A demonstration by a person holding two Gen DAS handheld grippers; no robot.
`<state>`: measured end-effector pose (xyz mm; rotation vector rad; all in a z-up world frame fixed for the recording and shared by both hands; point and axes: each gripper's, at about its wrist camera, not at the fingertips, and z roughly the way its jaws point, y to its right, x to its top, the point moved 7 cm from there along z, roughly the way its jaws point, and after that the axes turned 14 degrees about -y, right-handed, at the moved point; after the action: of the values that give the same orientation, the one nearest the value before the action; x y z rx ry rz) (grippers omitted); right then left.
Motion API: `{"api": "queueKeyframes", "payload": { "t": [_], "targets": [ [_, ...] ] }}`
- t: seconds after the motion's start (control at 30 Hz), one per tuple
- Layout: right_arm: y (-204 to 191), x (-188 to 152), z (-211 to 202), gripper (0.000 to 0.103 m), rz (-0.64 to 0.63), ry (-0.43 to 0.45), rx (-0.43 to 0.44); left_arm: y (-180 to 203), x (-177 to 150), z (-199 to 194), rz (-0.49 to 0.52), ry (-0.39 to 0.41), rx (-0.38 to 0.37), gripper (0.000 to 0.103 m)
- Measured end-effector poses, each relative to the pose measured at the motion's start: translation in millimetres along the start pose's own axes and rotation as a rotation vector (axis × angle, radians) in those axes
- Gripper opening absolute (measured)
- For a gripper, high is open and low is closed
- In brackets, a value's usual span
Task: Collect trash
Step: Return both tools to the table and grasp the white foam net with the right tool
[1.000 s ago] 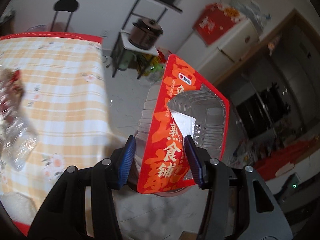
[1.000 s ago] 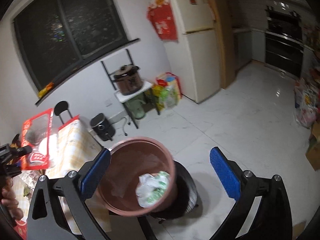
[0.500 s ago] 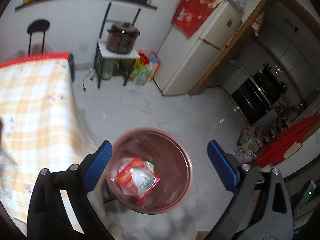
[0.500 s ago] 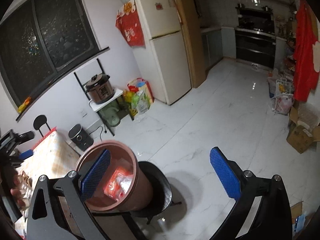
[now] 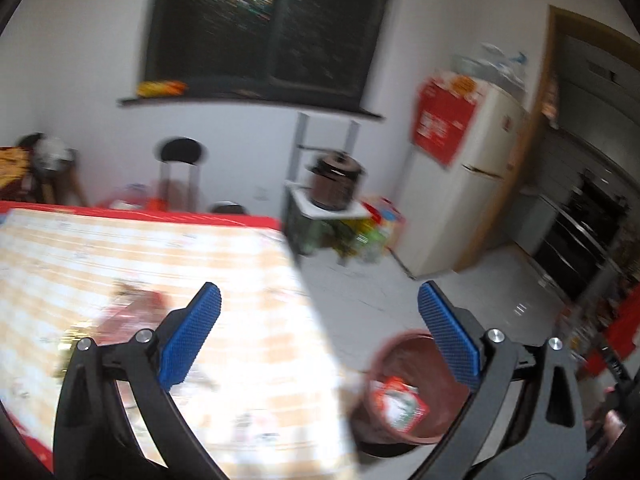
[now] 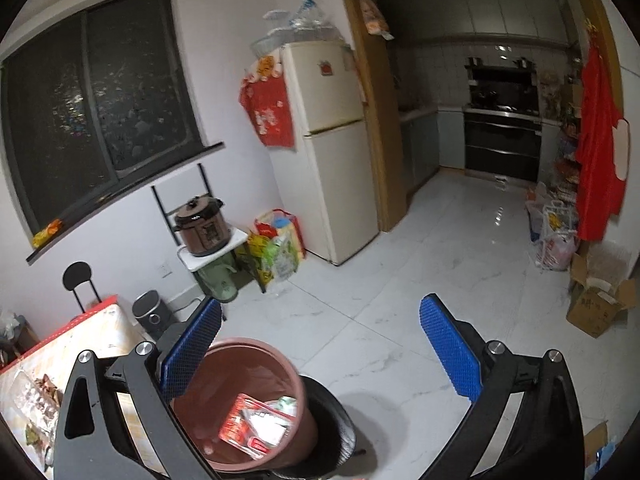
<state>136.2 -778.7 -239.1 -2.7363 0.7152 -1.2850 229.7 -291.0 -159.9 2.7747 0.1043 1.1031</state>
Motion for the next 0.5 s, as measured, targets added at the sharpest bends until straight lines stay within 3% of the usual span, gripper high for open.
{"api": "queueKeyframes", "payload": {
  "t": [0.3, 0.5],
  "targets": [
    [-110, -23, -1, 0.098, -0.126, -0.025, 0.132, -161, -46, -100, -0.162, 0.073, 0.268, 0.097],
    [-202, -64, -17, 0.098, -0.229, -0.069, 0.211, -250, -88, -142, -0.268, 0.061, 0.351, 0.097]
  ]
}}
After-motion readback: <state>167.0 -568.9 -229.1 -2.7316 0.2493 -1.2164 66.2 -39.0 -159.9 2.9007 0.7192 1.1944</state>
